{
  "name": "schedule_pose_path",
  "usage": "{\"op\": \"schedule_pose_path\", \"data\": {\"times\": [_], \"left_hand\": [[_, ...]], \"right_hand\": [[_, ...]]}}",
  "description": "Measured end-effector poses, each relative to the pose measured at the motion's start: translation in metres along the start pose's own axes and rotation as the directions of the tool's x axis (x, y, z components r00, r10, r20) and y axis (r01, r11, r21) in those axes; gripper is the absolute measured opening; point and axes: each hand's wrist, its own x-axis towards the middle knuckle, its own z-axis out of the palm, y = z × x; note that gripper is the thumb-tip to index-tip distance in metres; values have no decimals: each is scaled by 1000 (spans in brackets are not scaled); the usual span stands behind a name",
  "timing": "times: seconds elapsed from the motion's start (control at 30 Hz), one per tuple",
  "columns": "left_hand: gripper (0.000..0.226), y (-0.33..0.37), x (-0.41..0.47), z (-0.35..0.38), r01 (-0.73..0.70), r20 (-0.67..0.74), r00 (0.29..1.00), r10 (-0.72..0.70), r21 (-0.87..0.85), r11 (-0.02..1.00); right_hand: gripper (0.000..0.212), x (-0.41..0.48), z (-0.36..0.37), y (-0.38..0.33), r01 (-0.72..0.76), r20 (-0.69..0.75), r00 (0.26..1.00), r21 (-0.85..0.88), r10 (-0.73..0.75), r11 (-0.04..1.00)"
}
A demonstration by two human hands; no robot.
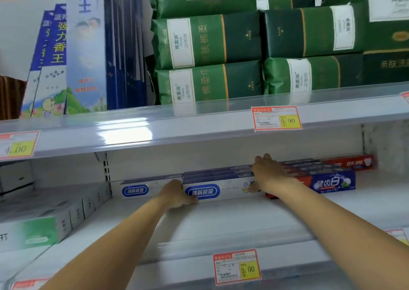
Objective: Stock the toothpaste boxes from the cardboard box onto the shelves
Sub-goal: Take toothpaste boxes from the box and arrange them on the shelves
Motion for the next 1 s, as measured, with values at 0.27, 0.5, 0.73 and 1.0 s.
{"op": "schedule_pose_path", "data": {"times": [0.27,0.5,0.73,1.0], "left_hand": [[36,-6,10,8,-18,-59,998,23,76,997],[37,-5,10,3,0,-64,998,8,124,992],[34,-6,8,1,3,-50,999,5,147,989],[36,-2,6,3,51,-83,996,-39,151,987]], "right_hand": [[50,12,7,9,18,47,999,103,-23,994],[37,11,7,15,94,6,995,151,-97,984],[36,14,9,18,127,-9,992,179,-128,976],[37,10,10,19,126,-10,992,256,-128,959]]}}
